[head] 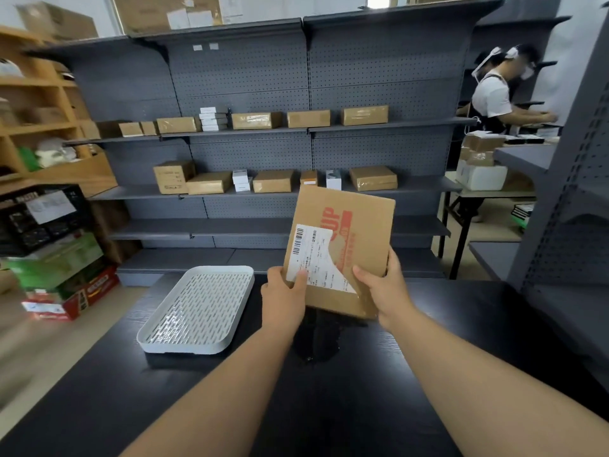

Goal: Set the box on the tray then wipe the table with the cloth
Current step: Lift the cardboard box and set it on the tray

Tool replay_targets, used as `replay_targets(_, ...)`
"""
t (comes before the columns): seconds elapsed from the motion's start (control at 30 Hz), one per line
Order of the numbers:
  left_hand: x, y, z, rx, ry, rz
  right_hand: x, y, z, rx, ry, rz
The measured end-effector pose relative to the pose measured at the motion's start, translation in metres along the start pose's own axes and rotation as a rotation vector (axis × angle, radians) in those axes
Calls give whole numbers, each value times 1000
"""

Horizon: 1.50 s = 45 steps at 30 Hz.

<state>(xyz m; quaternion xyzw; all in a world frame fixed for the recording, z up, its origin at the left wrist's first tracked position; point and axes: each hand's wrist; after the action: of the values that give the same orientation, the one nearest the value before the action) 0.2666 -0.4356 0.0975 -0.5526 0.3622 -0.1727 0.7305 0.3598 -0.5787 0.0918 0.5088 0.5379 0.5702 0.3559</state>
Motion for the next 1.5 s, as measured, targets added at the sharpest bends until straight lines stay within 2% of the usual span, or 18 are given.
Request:
replay_targets(0.1,-6,-1,3,-9,6,7,6,-5,1,52,57,-53)
replay_targets(0.27,-29,-3,19,-44,117,367,14,-10,2,132,83,-139)
replay_targets(0.37,-44,-2,31,-55,148,474,27,-12,7,154,110,-205)
replay_targets(0.73,-129,49,115,-100,59,335,148,-31,31,190,137,-304)
replay_targets(1.07,-216,124,228,-104,141,305,285,-72,63,255,64,-354)
replay_targets(1.23,-239,159,269,-141,204,337,325,-97,80,299,32,-406)
replay_targets(1.5,-253,200,296,-215,203,301,362,-119,97,352,24,-552)
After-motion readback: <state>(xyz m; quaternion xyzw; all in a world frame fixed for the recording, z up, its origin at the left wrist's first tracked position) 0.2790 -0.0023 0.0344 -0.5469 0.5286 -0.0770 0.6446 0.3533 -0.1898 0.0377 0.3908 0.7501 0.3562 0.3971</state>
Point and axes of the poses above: each hand's wrist, its own z-axis towards the middle knuckle, its own x-axis out of the palm, y = z × x, and after that the axes turned 6 degrees about x, right-handed
